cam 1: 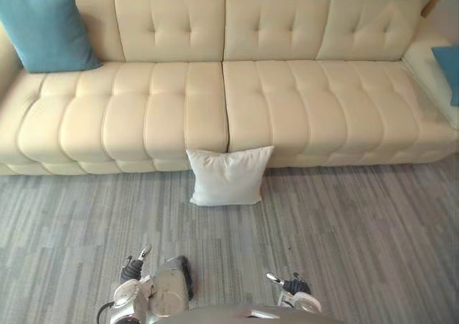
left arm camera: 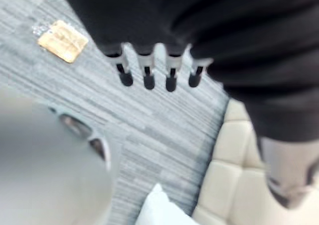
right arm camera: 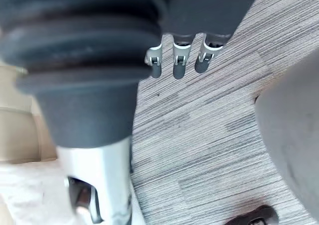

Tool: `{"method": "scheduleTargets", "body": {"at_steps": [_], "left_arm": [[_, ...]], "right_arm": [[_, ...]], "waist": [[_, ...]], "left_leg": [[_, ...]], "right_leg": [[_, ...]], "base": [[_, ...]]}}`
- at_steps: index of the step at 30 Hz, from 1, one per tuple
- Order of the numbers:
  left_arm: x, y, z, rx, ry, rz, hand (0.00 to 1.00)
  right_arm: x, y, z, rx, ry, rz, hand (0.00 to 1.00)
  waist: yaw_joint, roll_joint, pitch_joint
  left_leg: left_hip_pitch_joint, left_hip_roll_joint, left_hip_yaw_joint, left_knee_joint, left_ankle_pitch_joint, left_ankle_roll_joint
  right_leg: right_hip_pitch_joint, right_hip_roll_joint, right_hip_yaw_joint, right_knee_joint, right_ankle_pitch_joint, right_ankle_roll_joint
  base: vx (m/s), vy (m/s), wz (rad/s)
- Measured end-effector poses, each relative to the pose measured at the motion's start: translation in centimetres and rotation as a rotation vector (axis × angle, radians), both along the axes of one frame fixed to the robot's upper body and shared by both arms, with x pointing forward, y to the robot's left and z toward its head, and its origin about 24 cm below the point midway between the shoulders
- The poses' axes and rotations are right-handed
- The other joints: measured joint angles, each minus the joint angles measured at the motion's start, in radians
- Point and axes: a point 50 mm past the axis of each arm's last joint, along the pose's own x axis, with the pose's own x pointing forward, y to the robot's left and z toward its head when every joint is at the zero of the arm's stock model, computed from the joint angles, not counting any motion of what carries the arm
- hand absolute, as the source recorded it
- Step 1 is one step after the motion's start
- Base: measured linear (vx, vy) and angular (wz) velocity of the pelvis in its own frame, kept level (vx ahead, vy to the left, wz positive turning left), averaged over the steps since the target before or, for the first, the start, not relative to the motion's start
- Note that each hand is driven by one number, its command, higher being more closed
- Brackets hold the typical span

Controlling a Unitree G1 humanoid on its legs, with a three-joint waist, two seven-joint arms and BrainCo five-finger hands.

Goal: Pick up cushions and gather them together orderly.

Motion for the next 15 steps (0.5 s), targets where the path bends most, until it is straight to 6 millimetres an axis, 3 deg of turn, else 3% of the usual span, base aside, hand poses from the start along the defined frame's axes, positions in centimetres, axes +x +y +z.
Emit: {"method": "scheduleTargets", "body": {"at_steps": [1, 3, 4, 6, 7, 9, 12, 15], "left_arm": [[-0.1, -0.4, -0.1, -0.008, 0.005, -0.013, 0.00], [-0.3, -0.6, -0.2, -0.012, 0.008, -0.017, 0.00], [-0.4, -0.6, -0.2, -0.011, 0.012, -0.016, 0.00], [-0.5, -0.7, -0.3, -0.017, 0.019, -0.013, 0.00], [-0.9, -1.7, -0.6, -0.047, 0.036, -0.010, 0.00], [-0.7, -2.8, -0.7, -0.070, 0.032, -0.014, 0.00], [-0.4, -2.9, -0.6, -0.058, 0.030, -0.054, 0.00], [0.0, -2.1, -0.4, -0.039, 0.014, -0.045, 0.00]], "right_arm": [[0.0, -0.4, 0.1, -0.013, -0.001, 0.010, 0.00], [0.0, -0.7, 0.1, -0.024, -0.002, 0.016, 0.00], [-0.2, -0.7, 0.1, -0.024, 0.002, 0.012, 0.00], [0.1, -0.9, 0.2, -0.024, -0.010, 0.006, 0.00], [0.5, -1.7, 0.4, -0.056, -0.016, 0.023, 0.00], [0.6, -2.2, 0.6, -0.064, -0.023, 0.005, 0.00], [0.2, -2.1, 0.4, -0.059, -0.008, 0.001, 0.00], [-0.2, -1.9, 0.2, -0.052, -0.001, -0.002, 0.00]], "waist": [[-0.002, 0.017, 0.009], [-0.010, 0.027, 0.009], [-0.015, 0.026, 0.009], [-0.022, 0.026, 0.018], [-0.019, 0.070, 0.013], [-0.016, 0.090, 0.022], [-0.020, 0.087, 0.020], [-0.015, 0.068, 0.029]], "left_leg": [[0.056, 0.012, 0.005, -0.029, 0.003, -0.004], [0.092, 0.033, 0.006, -0.049, 0.006, -0.011], [0.107, 0.039, 0.005, -0.063, 0.010, -0.035], [0.152, 0.042, -0.015, -0.088, -0.012, -0.108], [0.144, 0.073, -0.013, -0.094, -0.005, -0.110], [0.147, 0.085, -0.012, -0.112, 0.013, -0.105], [0.166, 0.095, -0.034, -0.103, 0.071, -0.119], [0.068, 0.124, -0.085, 0.124, 0.071, -0.127]], "right_leg": [[-0.036, 0.002, -0.071, -0.037, -0.053, -0.034], [-0.093, 0.018, -0.131, -0.156, -0.089, -0.048], [-0.108, 0.026, -0.146, -0.275, -0.070, -0.051], [-0.095, 0.056, -0.140, -0.483, 0.078, -0.077], [-0.093, 0.091, -0.143, -0.500, 0.085, -0.090], [-0.094, 0.110, -0.149, -0.508, 0.072, -0.104], [-0.036, 0.104, -0.186, -0.520, 0.044, -0.111], [0.029, 0.082, -0.225, -0.555, 0.009, -0.085]], "base": [[0.29, -0.090, -0.17], [0.22, -0.162, 0.04], [0.25, -0.245, 0.18], [0.33, -0.277, 0.09], [0.28, -0.219, -0.12], [0.21, -0.178, -0.11], [0.12, -0.166, 0.29], [-0.04, -0.079, 0.62]]}}
